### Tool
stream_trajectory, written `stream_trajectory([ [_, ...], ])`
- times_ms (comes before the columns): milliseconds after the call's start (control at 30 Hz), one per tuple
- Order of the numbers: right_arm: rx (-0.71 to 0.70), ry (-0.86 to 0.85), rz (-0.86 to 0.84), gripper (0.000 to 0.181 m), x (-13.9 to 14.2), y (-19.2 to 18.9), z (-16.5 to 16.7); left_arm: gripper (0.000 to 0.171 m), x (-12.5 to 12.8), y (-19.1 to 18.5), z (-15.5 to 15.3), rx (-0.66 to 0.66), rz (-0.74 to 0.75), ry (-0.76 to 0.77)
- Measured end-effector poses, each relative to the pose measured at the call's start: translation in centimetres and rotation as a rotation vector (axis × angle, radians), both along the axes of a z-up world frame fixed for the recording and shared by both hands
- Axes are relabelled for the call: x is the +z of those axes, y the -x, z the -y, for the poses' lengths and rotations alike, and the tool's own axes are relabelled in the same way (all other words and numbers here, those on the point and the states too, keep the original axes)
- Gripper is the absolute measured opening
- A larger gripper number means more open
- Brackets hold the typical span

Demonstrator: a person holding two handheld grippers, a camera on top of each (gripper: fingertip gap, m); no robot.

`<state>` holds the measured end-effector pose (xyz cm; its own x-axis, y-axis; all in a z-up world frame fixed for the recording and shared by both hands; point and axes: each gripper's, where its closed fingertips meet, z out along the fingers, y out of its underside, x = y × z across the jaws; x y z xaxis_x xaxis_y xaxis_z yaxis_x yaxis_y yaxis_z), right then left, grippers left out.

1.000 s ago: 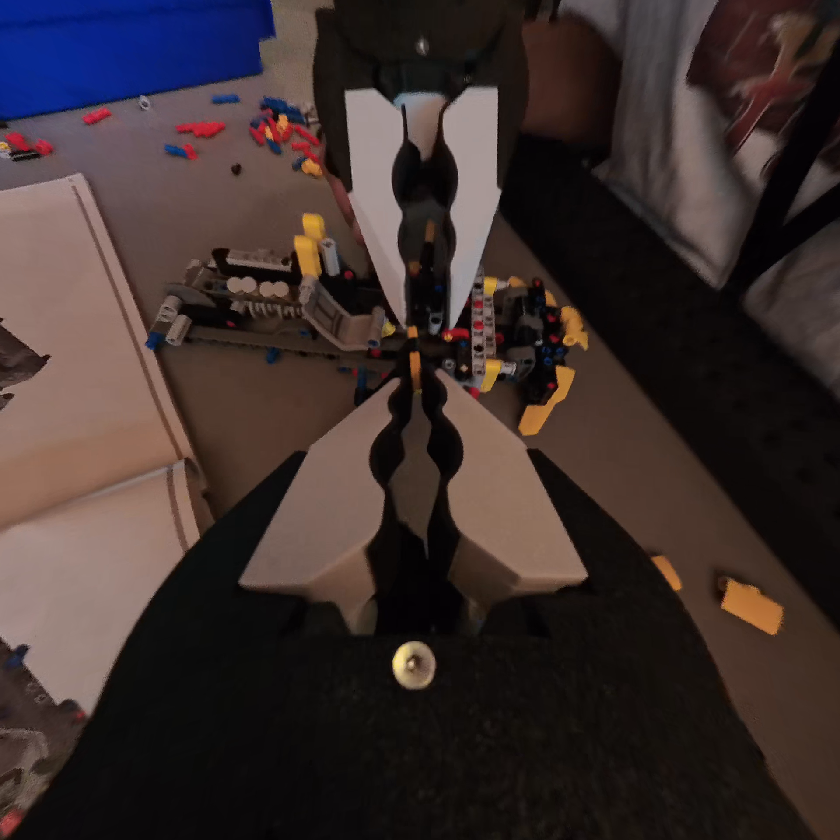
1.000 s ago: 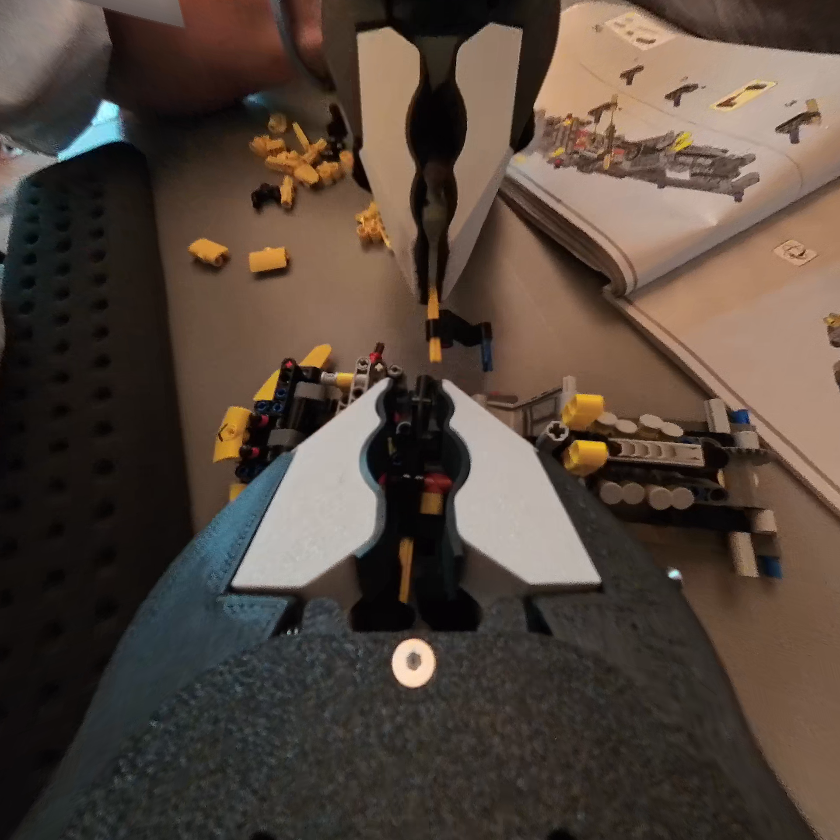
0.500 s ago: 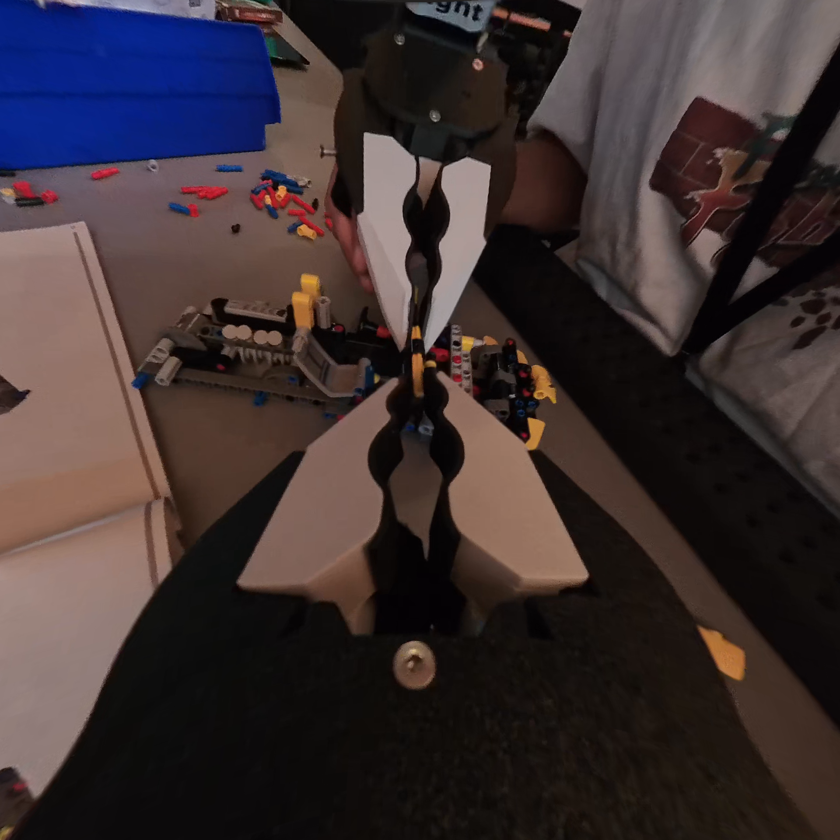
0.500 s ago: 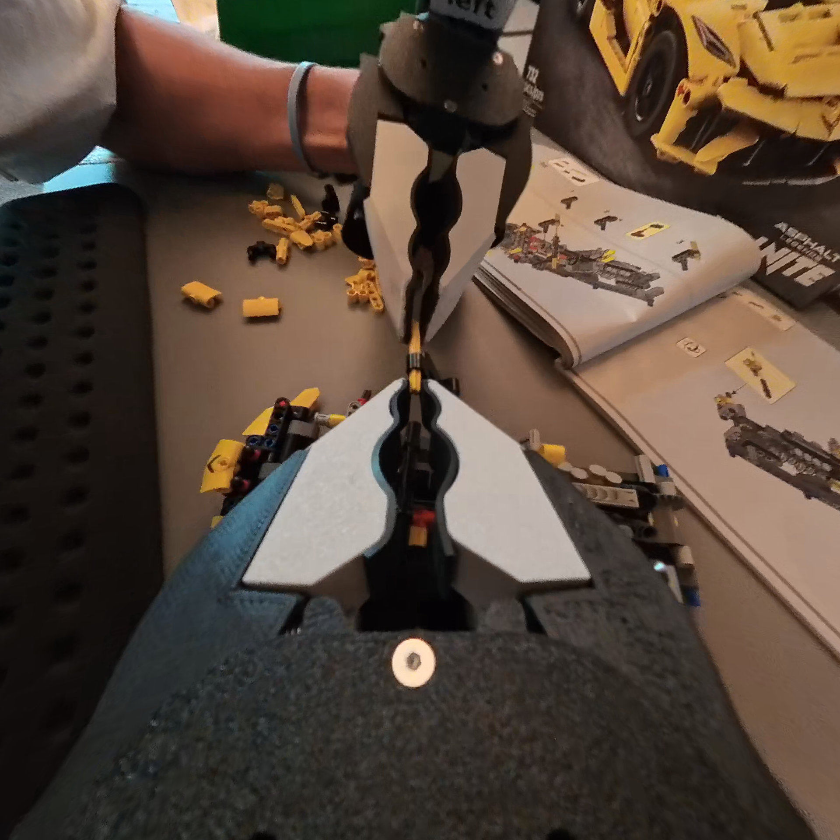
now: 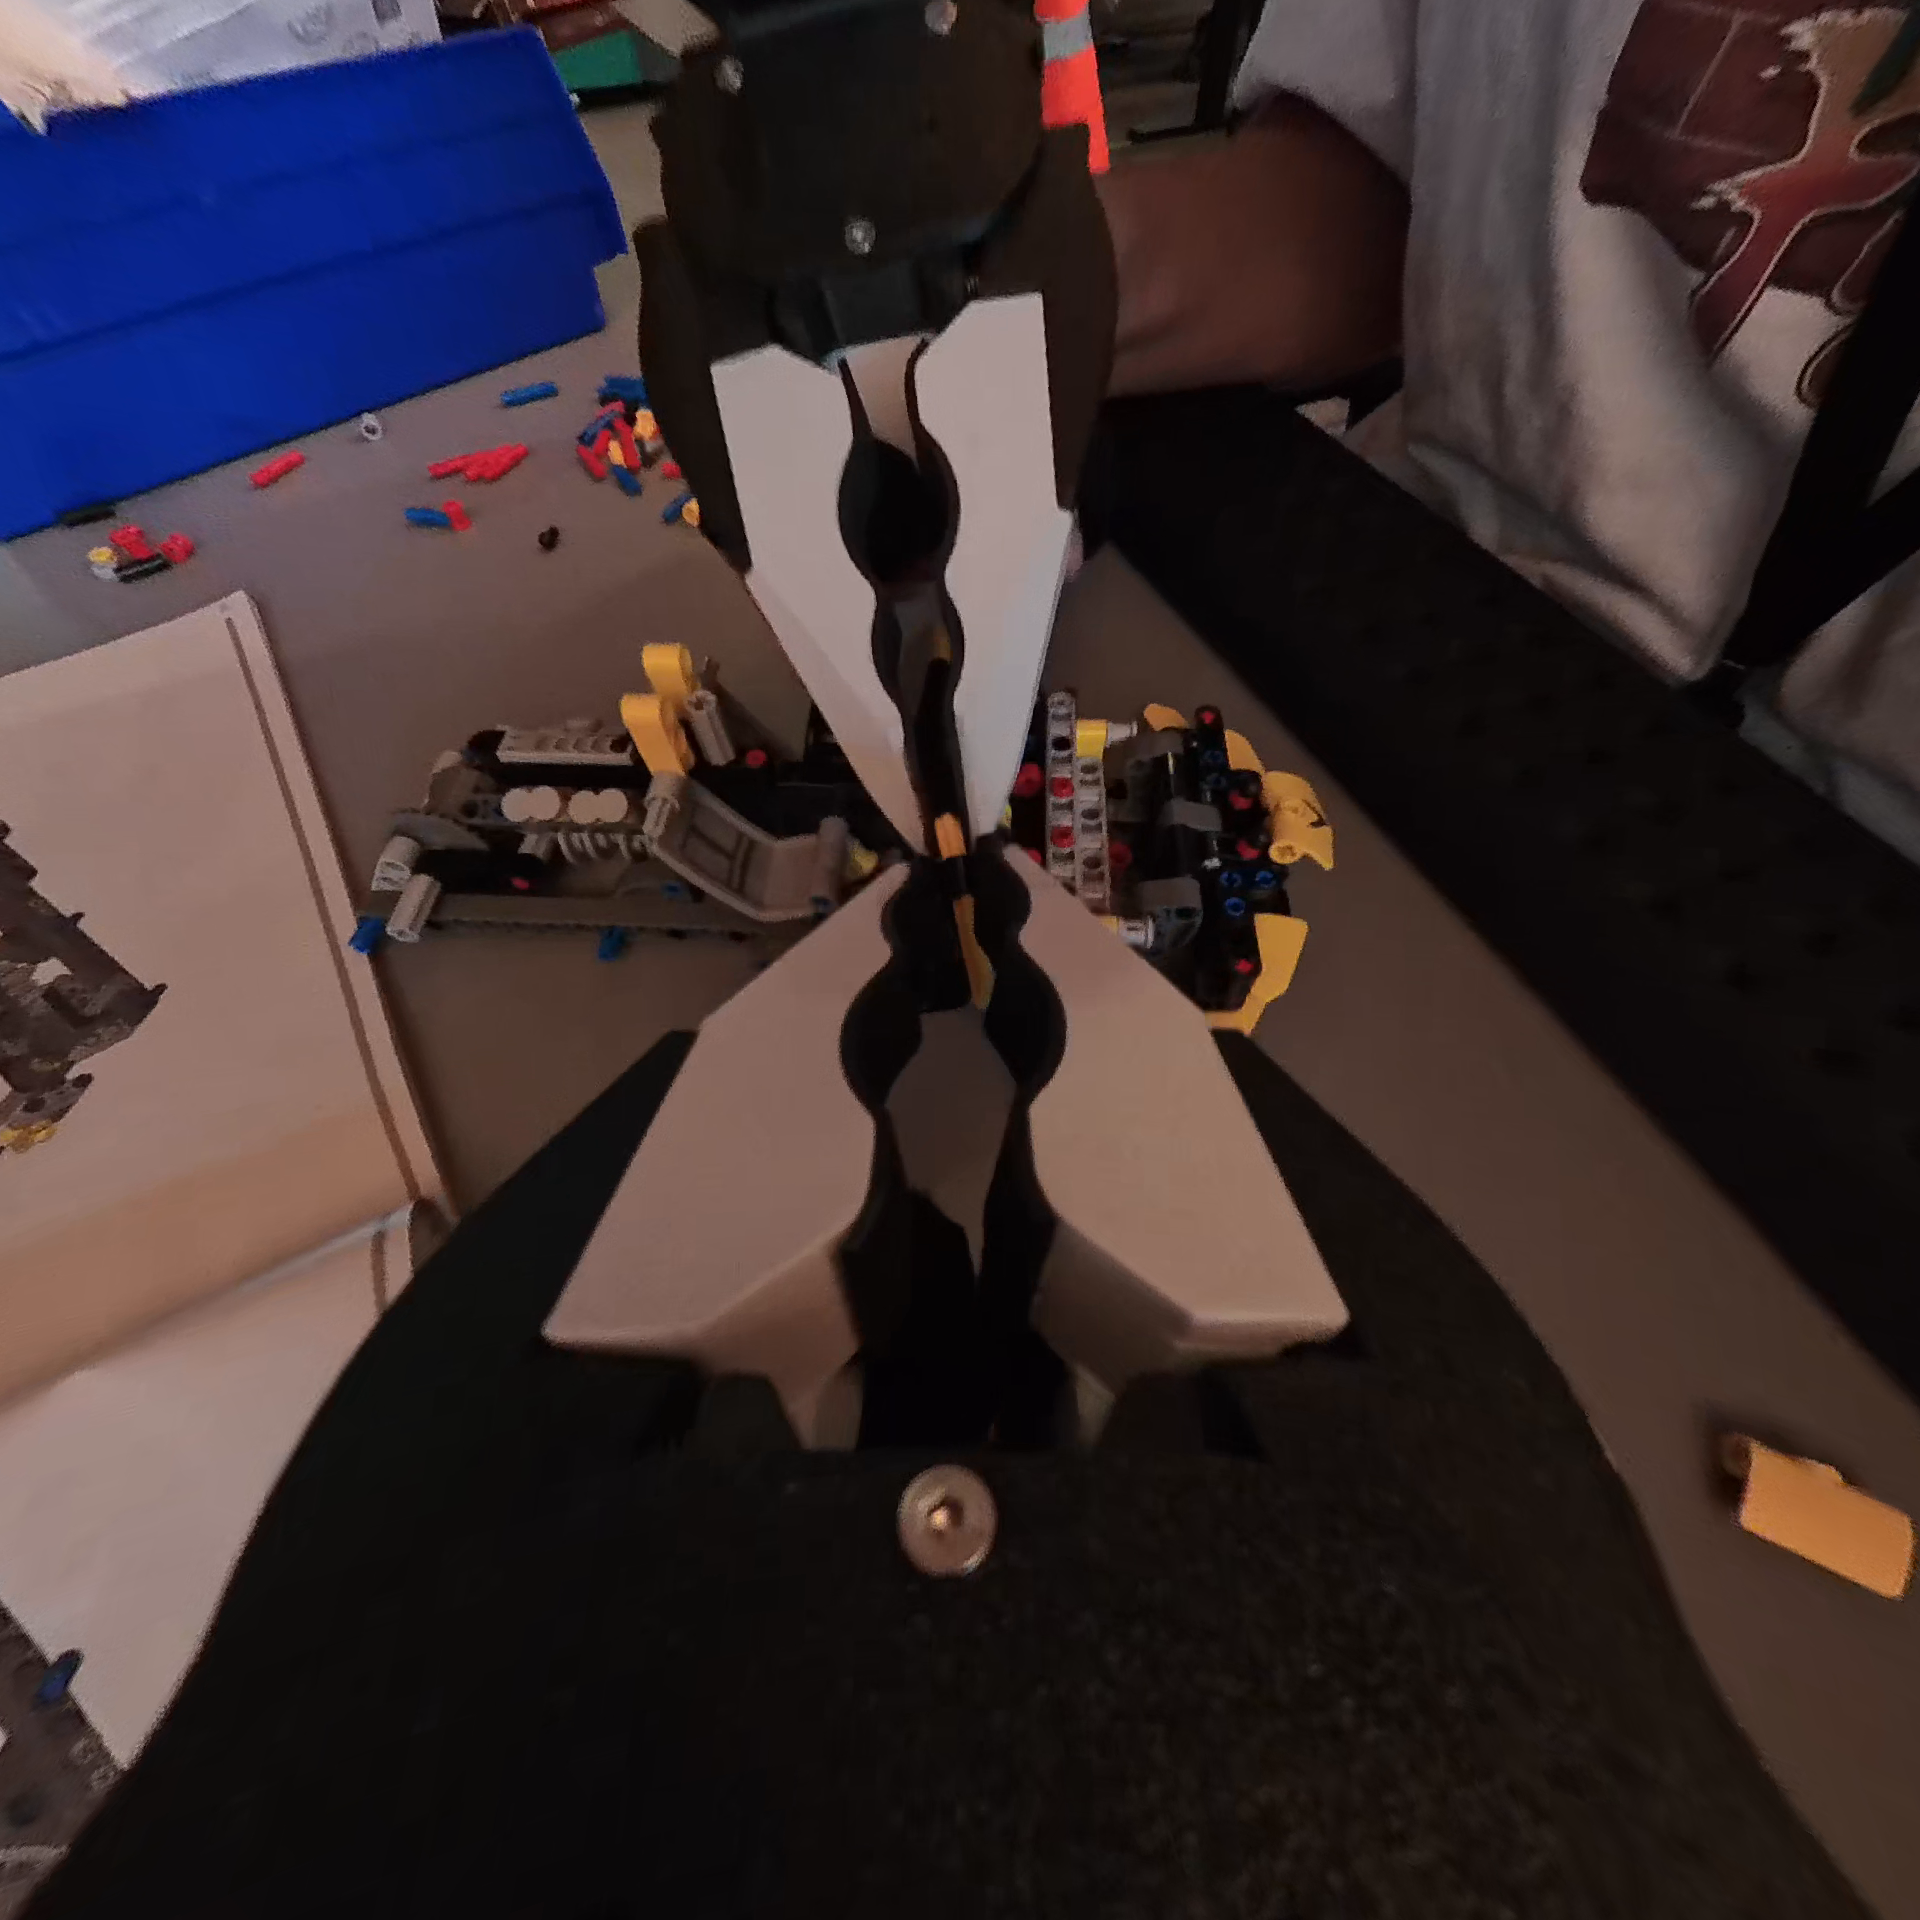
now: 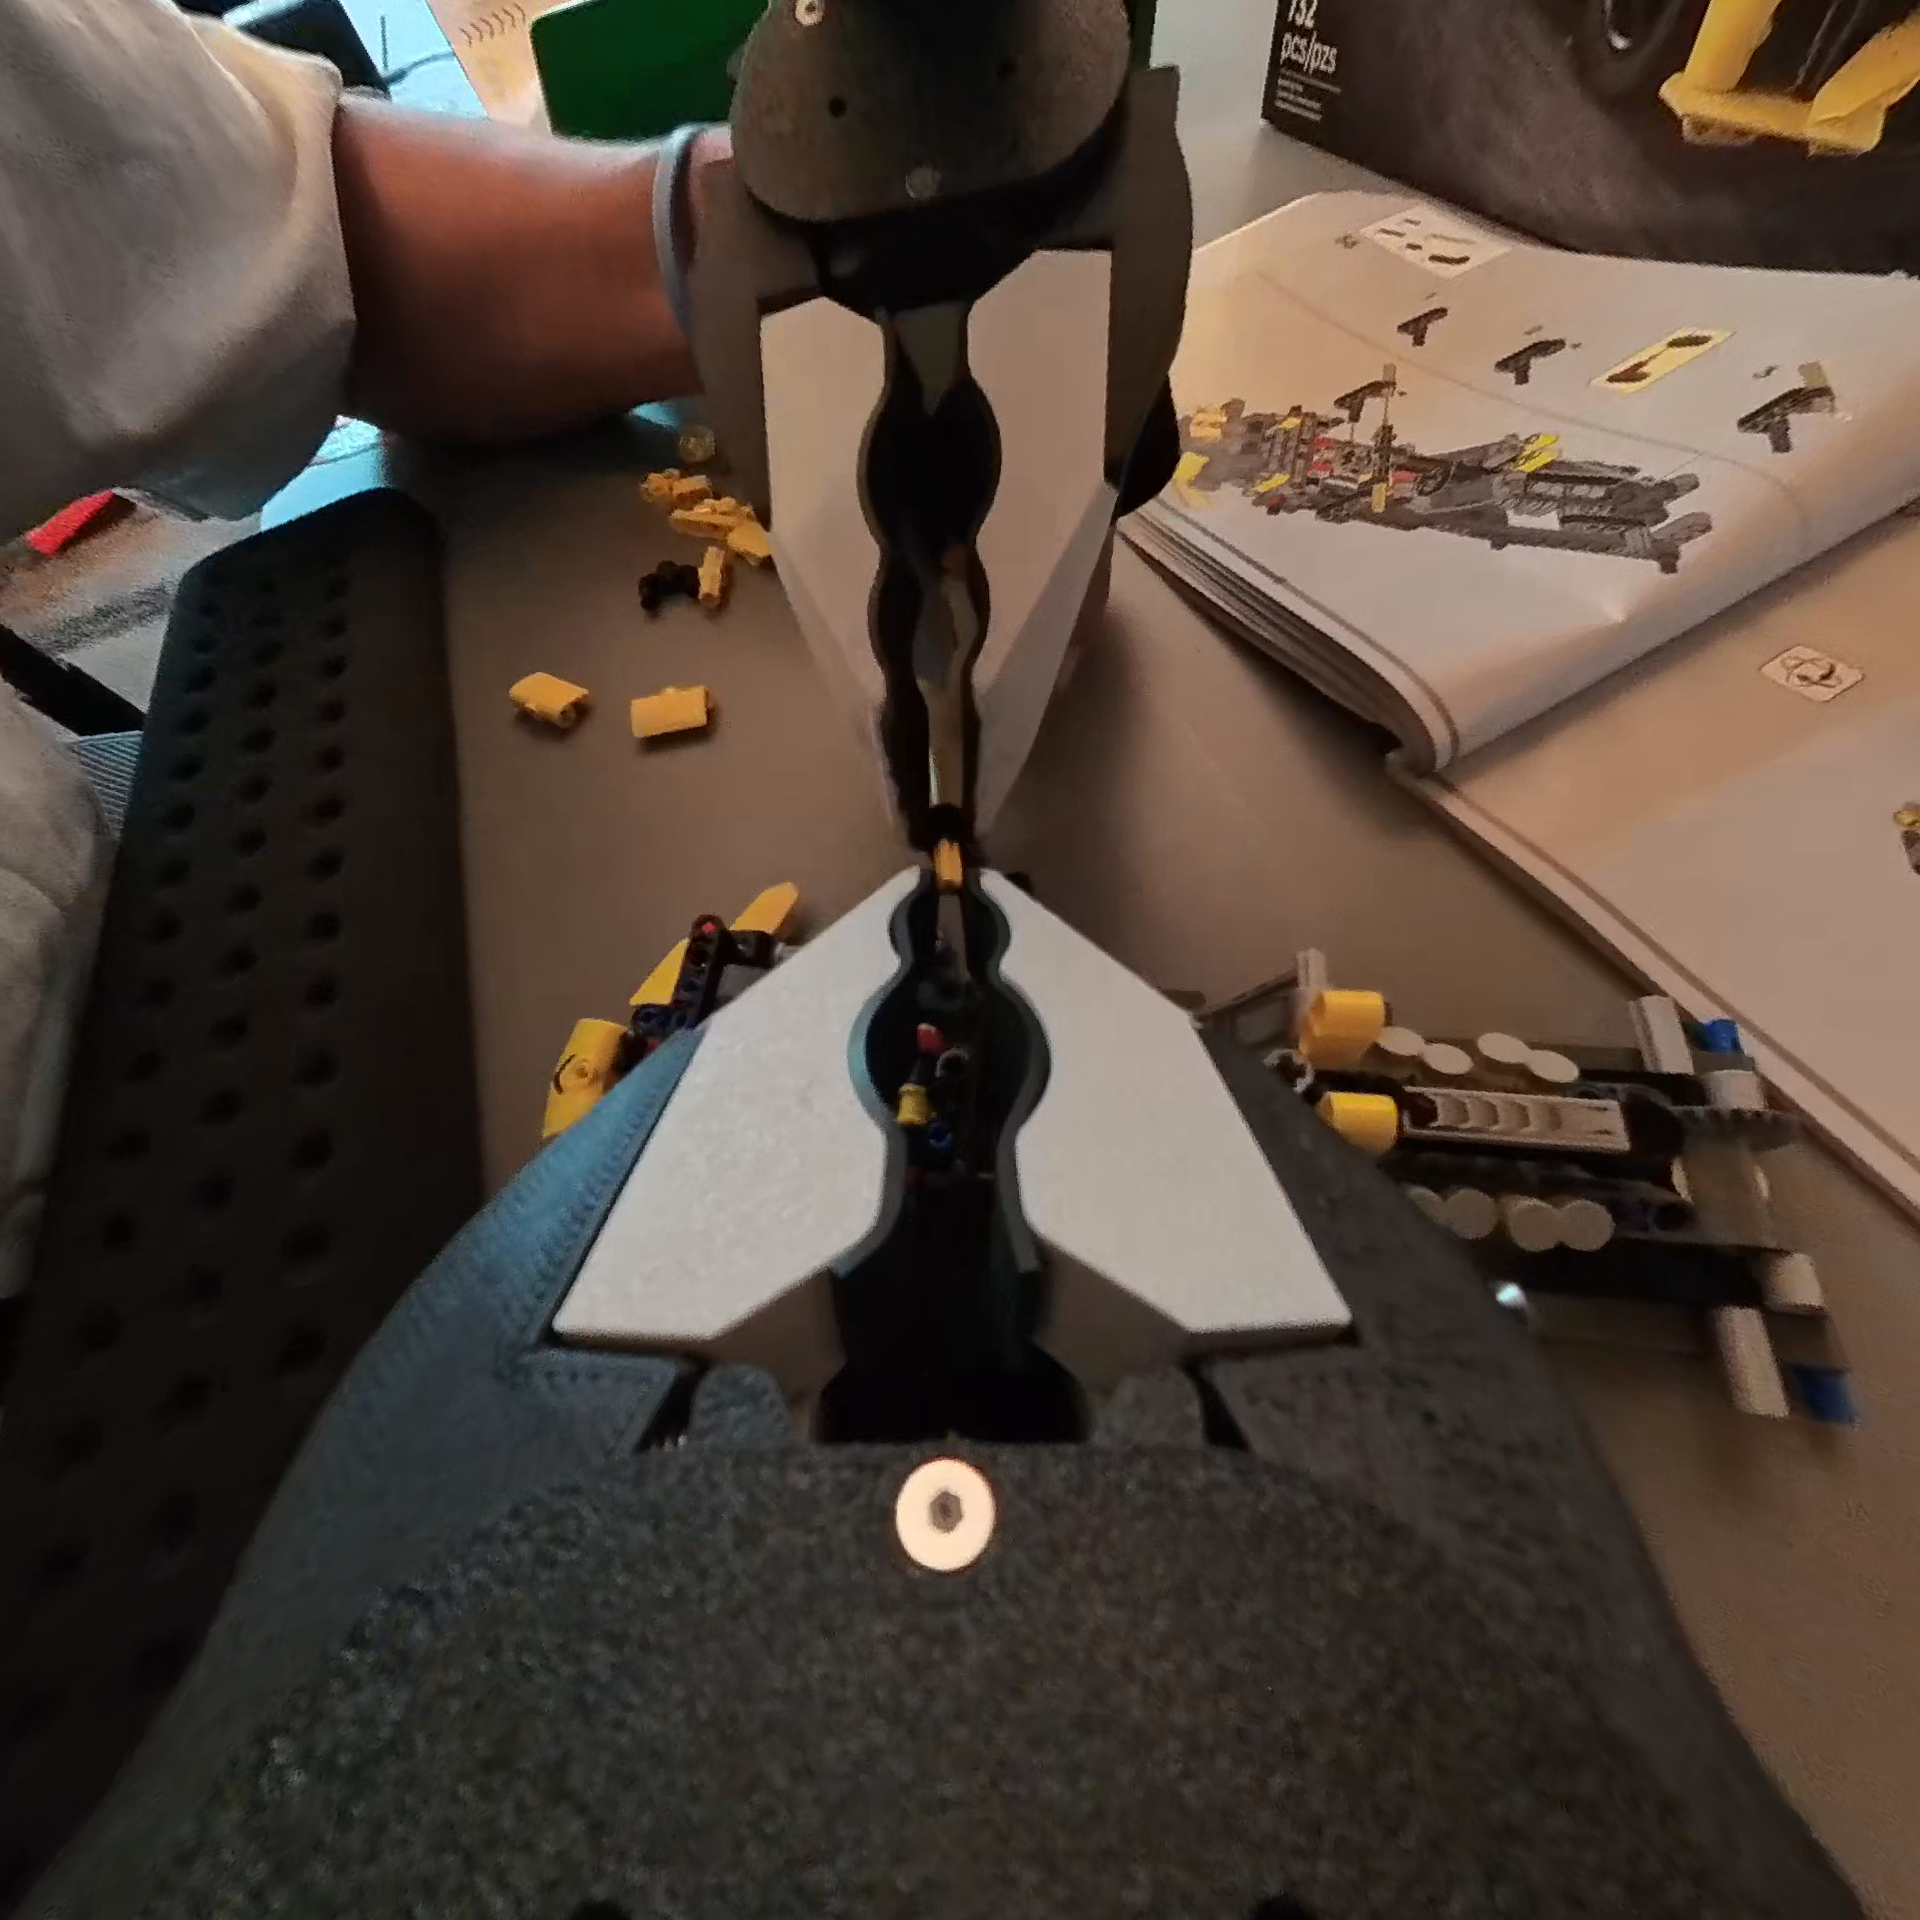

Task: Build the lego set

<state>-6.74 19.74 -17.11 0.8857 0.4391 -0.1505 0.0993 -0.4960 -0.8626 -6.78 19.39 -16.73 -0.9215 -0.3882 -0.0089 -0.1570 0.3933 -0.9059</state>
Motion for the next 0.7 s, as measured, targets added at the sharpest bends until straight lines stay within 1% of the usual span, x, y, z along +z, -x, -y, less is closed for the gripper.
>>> stream_trajectory([
  [67,-0.008,-0.023,0.045,0.005,0.2,-0.6,0.3,0.003,-0.6,-0.1,-0.4,0.006,-0.009,-0.033],
  [133,-0.011,-0.048,0.07,0.013,0.6,-1.0,0.7,0.003,-1.0,-0.1,-0.6,0.007,-0.03,-0.043],
  [233,-0.028,0.009,0.179,0.02,-0.2,-2.1,1.5,0.003,-1.4,-0.1,-0.4,-0.003,-0.041,-0.079],
  [300,-0.034,0.013,0.236,0.019,-0.3,-2.3,1.5,0.003,-1.8,0.0,-0.3,-0.02,-0.043,-0.123],
  [367,-0.009,0.032,0.257,0.019,-0.5,-1.7,1.4,0.002,-2.1,-0.2,-0.1,-0.035,-0.043,-0.168],
  [467,0.018,0.095,0.34,0.019,-2.1,-1.5,1.6,0.002,-2.2,-0.4,0.0,-0.054,-0.058,-0.19],
  [500,0.012,0.093,0.361,0.019,-2.4,-1.7,1.5,0.003,-2.2,-0.5,-0.1,-0.056,-0.062,-0.185],
  [600,0.006,0.087,0.346,0.014,-2.4,-1.6,1.2,0.002,-2.1,-0.4,-0.2,-0.074,-0.082,-0.151],
  [667,0.032,0.079,0.306,0.009,-2.4,-1.1,1.2,0.002,-1.8,-0.3,0.0,-0.089,-0.084,-0.114],
  [700,0.035,0.078,0.291,0.008,-2.3,-1.1,1.2,0.0,-1.7,-0.2,0.1,-0.103,-0.086,-0.099],
])
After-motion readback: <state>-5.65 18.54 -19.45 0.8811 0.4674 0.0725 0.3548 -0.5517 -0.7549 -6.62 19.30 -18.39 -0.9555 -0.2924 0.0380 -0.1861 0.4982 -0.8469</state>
